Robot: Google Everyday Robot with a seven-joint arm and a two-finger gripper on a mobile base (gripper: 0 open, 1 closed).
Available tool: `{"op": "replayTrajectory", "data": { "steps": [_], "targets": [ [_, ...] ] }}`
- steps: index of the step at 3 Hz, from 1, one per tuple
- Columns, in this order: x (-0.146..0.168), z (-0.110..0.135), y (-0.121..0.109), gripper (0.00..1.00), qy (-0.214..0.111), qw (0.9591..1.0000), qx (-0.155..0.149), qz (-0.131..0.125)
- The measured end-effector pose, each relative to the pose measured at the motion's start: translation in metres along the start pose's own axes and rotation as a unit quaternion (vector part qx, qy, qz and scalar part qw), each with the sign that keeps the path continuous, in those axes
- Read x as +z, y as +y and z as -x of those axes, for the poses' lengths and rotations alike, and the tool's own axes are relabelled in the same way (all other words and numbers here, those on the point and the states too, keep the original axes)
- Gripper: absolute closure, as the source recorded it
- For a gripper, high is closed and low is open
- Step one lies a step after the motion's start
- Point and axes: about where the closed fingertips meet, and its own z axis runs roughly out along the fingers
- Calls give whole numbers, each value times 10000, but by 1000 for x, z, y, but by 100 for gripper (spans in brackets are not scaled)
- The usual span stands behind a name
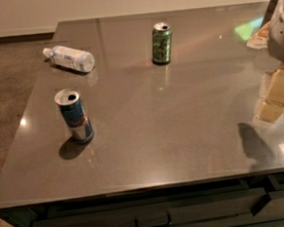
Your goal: Move green can near redbull can
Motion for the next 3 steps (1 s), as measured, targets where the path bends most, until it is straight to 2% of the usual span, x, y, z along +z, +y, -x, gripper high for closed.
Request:
{"op": "replayTrajectory", "data": {
  "steps": [2, 3],
  "targets": [
    [1, 1, -4, 0, -30, 10000, 75, -20],
    [12, 0, -26, 0, -322, 9985, 417, -164]
  ]
}}
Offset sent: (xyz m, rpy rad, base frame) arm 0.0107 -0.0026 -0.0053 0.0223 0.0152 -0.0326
